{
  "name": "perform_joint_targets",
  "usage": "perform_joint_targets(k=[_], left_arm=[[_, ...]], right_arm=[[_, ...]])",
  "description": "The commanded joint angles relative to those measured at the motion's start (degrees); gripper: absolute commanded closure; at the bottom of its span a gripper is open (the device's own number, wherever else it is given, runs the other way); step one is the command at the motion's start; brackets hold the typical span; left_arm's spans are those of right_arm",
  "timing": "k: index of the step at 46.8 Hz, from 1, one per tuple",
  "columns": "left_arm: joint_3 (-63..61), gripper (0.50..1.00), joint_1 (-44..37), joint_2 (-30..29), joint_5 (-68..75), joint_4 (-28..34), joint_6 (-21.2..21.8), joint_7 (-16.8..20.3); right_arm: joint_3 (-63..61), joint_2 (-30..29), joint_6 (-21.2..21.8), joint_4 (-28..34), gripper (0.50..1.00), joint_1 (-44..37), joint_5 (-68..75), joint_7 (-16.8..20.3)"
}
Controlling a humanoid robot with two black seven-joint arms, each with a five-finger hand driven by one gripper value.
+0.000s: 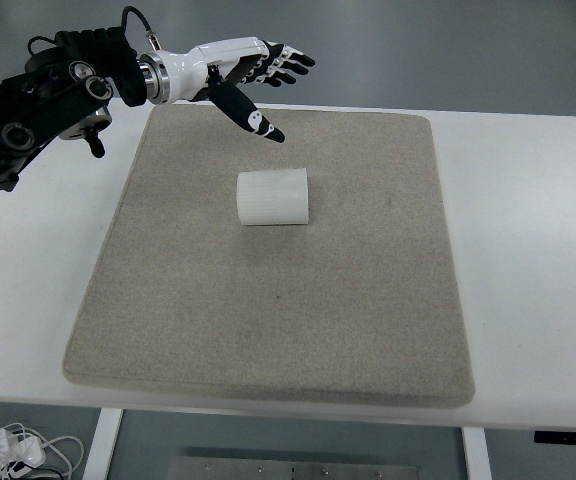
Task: Flip white cup upright
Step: 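Swing the left hand over the mat toward the sideways white cup, then lower the left hand onto the cup and curl fingers around it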
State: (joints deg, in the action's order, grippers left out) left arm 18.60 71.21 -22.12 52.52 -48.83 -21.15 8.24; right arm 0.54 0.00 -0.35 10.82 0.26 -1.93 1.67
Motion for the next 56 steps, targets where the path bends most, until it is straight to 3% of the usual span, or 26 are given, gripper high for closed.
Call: perform_joint_targets(k=[1,12,21,31,56], left_arm=[[-0.41,0.51,-0.02,-1.25,6.09,-3.01,0.23,-0.42],[-2.25,0.508,0.07,-1.34,14.01,-6.88,-0.73,-6.13],[-4.54,0.508,1.65,-1.08,14.01,-7.77,-4.42,-8.94],[-4.54,0.508,1.65,-0.29,14.19,-7.68,-4.6,-11.31],[-7.09,0.508,2.09,5.16,15.42,-3.99,-4.51,-12.46]], right_arm=[[-0.01,0.0,0.0,0.07,0.548,0.0,0.0,0.0],[-0.01,0.0,0.0,-0.01,0.548,0.0,0.0,0.0],[0.08,0.0,0.0,-0.01,0.548,0.0,0.0,0.0],[-0.01,0.0,0.0,0.07,0.548,0.0,0.0,0.0],[-0.01,0.0,0.0,-0.01,0.548,0.0,0.0,0.0]])
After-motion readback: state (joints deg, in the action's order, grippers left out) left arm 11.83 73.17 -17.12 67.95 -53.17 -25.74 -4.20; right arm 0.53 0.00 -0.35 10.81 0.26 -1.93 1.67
